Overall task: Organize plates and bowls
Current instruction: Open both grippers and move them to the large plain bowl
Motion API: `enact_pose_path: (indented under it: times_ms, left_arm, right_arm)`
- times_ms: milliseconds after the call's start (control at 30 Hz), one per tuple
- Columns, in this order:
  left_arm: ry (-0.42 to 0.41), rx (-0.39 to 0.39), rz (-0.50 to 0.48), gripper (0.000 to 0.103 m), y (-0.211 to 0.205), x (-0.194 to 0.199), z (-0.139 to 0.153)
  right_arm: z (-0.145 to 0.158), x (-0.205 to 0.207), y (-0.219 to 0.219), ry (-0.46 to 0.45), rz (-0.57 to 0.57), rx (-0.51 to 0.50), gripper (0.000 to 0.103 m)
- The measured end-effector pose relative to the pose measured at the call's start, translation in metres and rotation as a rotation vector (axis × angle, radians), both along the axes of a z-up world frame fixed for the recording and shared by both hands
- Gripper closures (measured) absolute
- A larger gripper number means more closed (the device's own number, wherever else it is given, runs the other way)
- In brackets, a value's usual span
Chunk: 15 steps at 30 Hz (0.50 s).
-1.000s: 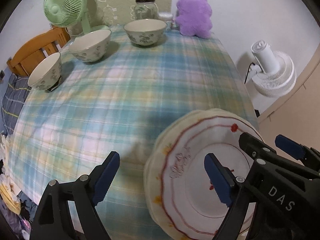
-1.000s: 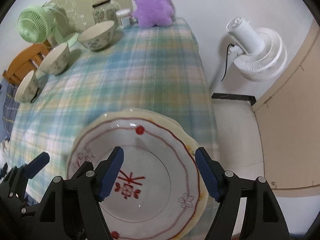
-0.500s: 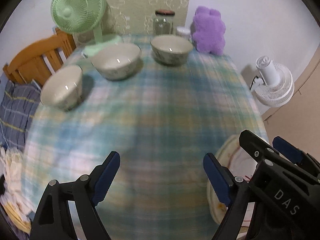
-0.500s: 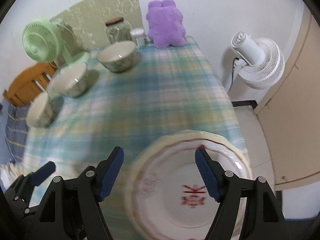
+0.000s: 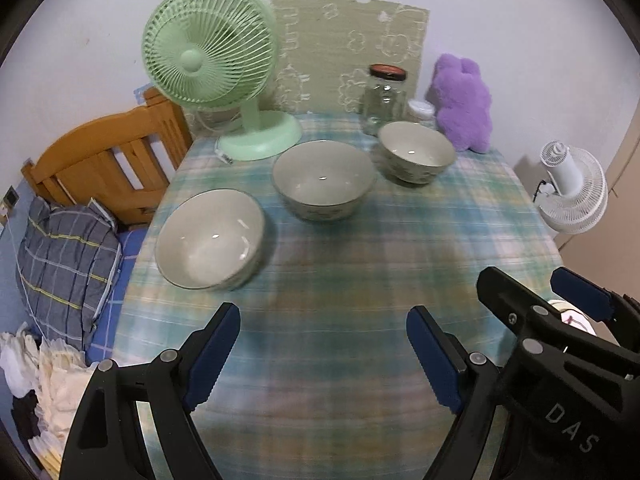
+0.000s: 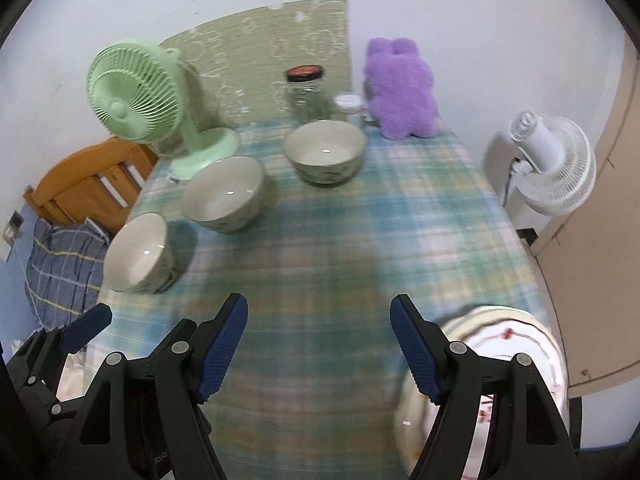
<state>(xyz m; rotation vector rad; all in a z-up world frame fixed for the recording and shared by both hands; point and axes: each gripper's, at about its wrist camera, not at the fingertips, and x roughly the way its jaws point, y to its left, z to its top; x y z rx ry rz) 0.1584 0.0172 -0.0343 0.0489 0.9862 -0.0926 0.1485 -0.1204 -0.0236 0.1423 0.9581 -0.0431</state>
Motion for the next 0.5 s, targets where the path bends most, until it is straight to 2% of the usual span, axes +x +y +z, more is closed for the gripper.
enact_pose_path:
  times_ms: [500]
  left_arm:
    - [-0.062, 0.058, 0.043, 0.017, 0.070, 0.047, -0.010]
  right_arm:
    - [-0.009, 0.057, 0.083, -0.016, 0.051, -0.017, 0.026]
